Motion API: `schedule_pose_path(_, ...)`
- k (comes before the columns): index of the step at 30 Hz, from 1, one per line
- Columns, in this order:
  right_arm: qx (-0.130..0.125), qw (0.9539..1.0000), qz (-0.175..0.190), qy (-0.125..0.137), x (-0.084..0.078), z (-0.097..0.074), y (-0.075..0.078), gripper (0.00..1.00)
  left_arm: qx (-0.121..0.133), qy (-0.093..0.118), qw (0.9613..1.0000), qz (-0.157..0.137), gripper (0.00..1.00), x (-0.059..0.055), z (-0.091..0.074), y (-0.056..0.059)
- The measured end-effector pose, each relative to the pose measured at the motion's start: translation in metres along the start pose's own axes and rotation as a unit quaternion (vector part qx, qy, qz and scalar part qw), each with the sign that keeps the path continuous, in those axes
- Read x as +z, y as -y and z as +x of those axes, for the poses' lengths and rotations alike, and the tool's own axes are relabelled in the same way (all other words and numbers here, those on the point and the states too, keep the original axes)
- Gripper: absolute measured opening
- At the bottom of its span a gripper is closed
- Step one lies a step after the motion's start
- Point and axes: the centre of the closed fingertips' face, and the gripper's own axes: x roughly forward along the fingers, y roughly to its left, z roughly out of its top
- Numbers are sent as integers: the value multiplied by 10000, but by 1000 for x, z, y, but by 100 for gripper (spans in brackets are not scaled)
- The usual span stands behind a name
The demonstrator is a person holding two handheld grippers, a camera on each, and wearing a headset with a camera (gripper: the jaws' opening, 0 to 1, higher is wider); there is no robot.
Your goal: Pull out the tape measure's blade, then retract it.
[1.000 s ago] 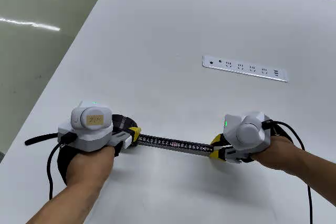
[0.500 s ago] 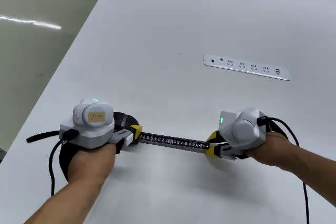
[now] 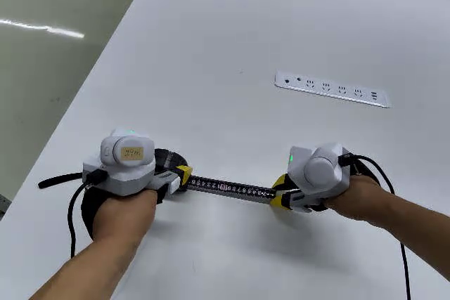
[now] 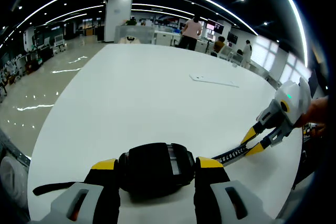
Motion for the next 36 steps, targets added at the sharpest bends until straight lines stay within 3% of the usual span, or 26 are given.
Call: schedule_pose_path(36,52,9999,-94,24,28,17,-3,14,-1,5,10000,3,53,-1,0,0)
